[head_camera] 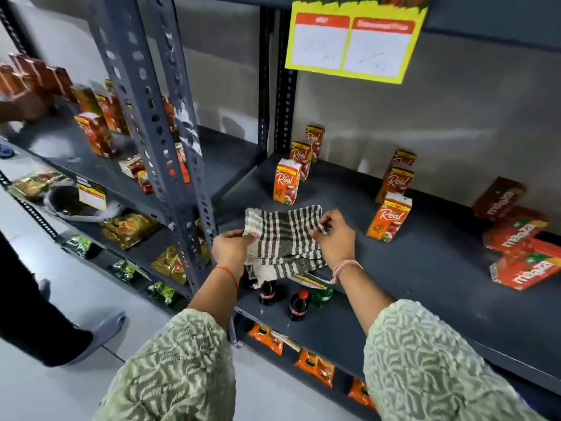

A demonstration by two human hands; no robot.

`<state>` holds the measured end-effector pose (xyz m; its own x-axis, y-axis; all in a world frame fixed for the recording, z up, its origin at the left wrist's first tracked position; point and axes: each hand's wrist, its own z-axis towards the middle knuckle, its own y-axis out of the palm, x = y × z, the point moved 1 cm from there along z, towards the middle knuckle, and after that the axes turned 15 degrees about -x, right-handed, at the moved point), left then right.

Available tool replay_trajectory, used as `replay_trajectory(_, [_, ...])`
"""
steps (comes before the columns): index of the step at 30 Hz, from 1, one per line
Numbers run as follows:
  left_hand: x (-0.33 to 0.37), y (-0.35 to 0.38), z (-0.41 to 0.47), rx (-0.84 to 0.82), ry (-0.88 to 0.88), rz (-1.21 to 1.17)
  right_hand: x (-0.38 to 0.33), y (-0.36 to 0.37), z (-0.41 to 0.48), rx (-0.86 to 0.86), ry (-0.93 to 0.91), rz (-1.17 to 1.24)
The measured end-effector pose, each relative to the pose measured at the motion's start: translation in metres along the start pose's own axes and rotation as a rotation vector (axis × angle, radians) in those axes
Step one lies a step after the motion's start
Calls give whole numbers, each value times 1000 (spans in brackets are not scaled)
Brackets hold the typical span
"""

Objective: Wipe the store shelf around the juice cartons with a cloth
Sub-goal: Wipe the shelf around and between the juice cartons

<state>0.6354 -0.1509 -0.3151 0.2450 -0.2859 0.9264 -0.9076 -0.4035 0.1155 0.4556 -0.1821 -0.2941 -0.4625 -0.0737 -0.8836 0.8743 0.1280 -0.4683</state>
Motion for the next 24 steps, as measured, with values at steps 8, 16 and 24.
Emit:
replay_trajectory(8, [-10,-6,3,91,14,65,-20,15,2,-207,-102,-608])
replay_trajectory(16, [-29,-32,-2,117,473,834,-5,45,12,-665,-19,-954])
replay_trajectory(24, [-41,-35,13,-163,660,1513,-8,34,8,-481,-39,-480])
